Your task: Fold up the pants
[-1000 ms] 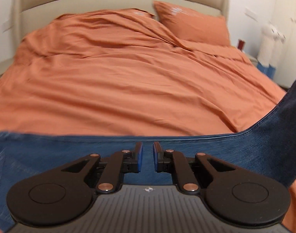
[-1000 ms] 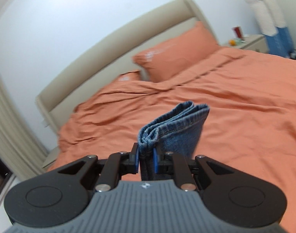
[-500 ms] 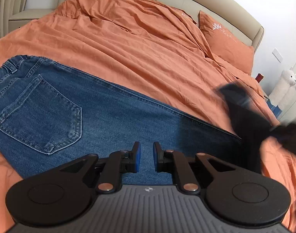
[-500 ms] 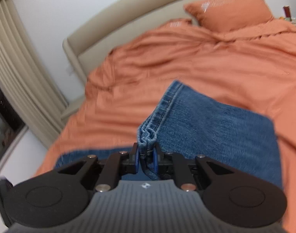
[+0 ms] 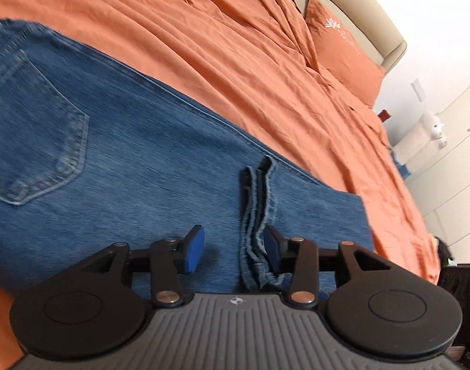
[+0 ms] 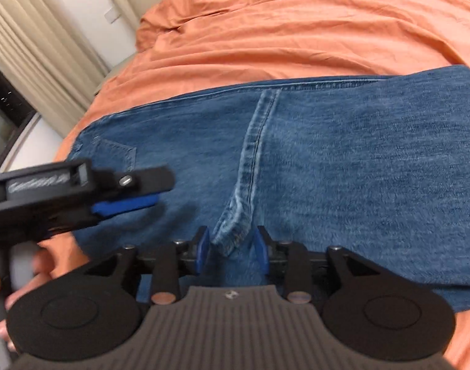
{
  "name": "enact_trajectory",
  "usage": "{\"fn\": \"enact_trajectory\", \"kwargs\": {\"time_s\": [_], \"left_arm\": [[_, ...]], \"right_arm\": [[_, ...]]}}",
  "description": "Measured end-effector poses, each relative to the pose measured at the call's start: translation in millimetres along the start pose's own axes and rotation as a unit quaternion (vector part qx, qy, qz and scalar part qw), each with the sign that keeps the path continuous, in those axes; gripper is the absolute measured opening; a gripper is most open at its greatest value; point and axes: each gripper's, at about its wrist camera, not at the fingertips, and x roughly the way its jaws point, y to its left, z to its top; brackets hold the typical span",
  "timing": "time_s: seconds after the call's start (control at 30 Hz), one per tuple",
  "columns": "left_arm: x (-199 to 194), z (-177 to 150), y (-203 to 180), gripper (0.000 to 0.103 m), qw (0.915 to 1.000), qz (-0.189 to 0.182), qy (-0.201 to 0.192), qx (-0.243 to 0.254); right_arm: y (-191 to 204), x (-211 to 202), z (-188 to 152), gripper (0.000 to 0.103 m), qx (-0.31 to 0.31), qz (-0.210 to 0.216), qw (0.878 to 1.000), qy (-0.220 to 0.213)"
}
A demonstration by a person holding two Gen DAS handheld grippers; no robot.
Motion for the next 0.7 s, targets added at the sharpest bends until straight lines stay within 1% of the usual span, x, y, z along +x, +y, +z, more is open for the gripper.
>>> {"fn": "enact_trajectory", "kwargs": {"time_s": [0.03,0.07,0.1,0.13,0.23,0.33,0.43,0.47,0.53,0.57,0.6,0.67,0.7], "left_arm": [[4.8,2.1,0.2,0.05,1.0,-0.008,0.001,-0.006],[10.4,4.8,-0.5,0.05,0.9999,-0.013,0.004,-0.007],[16.7,8.1,-2.0,0.05,0.9998,-0.016,0.006,-0.005],[24.2,11.7,-4.7,0.051,0.9998,-0.016,0.006,-0.003],[47.9,21.0,-14.8,0.054,0.9998,-0.011,0.008,0.012],[70.4,26.1,-17.4,0.057,0.9998,-0.017,0.011,0.008],[86.8,29.6,-14.1,0.058,0.9997,-0.022,0.006,0.005],[90.7,31.1,-12.5,0.058,0.9997,-0.023,0.004,0.003],[98.1,32.8,-7.4,0.056,0.9992,-0.038,0.002,-0.008],[100.2,32.6,-5.9,0.047,0.999,-0.043,-0.001,-0.011],[102.1,31.7,-5.3,0.035,0.9988,-0.048,-0.003,-0.011],[104.9,30.8,-8.3,0.025,0.999,-0.044,-0.004,-0.001],[103.5,30.6,-11.4,0.014,0.999,-0.043,-0.011,0.009]], "right_arm": [[-3.1,-5.4,4.3,0.032,0.001,0.003,1.0,0.0],[-7.5,-14.5,6.5,0.036,0.0,0.0,1.0,-0.005],[-12.4,-23.0,8.6,0.039,-0.004,-0.009,1.0,-0.012],[-18.3,-32.6,9.9,0.04,-0.01,-0.02,1.0,-0.021],[-37.3,-58.3,16.2,0.044,-0.042,-0.065,0.996,-0.044],[-59.0,-73.1,20.0,0.045,-0.057,-0.111,0.989,-0.075],[-83.5,-77.6,19.8,0.045,-0.039,-0.12,0.987,-0.096],[-90.7,-77.9,19.4,0.045,-0.037,-0.119,0.988,-0.096],[-101.6,-74.1,19.3,0.045,-0.037,-0.119,0.988,-0.093],[-106.5,-71.6,21.0,0.045,-0.035,-0.119,0.988,-0.093],[-110.6,-69.3,24.1,0.045,-0.031,-0.117,0.988,-0.094],[-120.4,-71.9,28.1,0.045,-0.021,-0.116,0.988,-0.099],[-123.6,-71.8,29.9,0.044,-0.017,-0.116,0.988,-0.101]]}}
